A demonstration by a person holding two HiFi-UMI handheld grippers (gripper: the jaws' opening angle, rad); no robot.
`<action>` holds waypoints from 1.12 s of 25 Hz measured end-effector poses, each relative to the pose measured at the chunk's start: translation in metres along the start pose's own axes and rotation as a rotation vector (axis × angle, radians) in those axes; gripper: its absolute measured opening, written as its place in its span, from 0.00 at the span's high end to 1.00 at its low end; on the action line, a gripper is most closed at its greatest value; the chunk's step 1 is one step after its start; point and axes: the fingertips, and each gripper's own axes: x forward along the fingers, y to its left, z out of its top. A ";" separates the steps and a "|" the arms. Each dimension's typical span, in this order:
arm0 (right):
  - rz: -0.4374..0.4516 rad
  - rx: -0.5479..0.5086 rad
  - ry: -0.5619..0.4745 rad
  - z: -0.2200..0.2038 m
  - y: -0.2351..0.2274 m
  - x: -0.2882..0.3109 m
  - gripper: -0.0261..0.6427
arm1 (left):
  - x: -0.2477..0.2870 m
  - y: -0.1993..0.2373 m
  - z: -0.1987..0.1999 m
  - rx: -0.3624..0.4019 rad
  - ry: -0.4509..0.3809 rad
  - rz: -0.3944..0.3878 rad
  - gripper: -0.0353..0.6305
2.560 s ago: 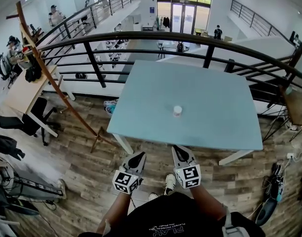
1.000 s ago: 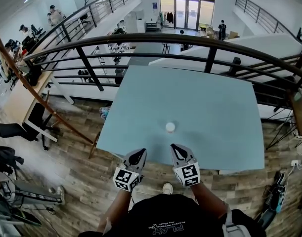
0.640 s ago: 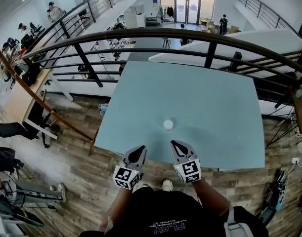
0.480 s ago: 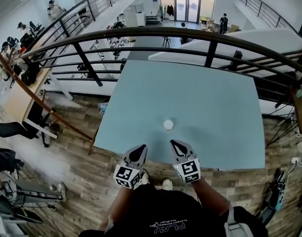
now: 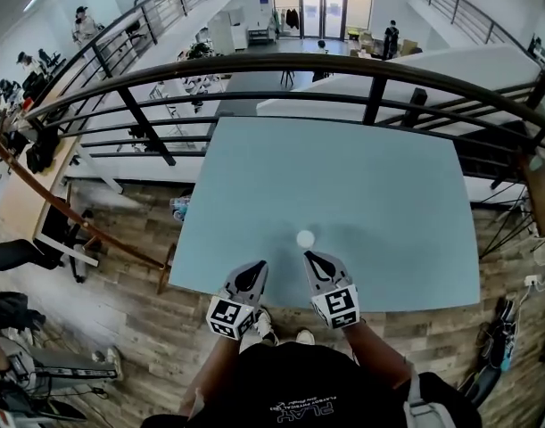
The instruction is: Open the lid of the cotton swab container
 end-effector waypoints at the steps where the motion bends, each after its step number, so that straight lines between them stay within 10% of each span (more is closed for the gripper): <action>1: -0.007 0.002 -0.001 0.004 -0.002 0.002 0.93 | 0.003 0.002 0.005 0.003 -0.006 -0.007 0.93; 28: -0.233 0.028 0.004 0.031 -0.001 0.065 0.93 | 0.035 0.095 0.029 -0.011 0.001 -0.207 0.93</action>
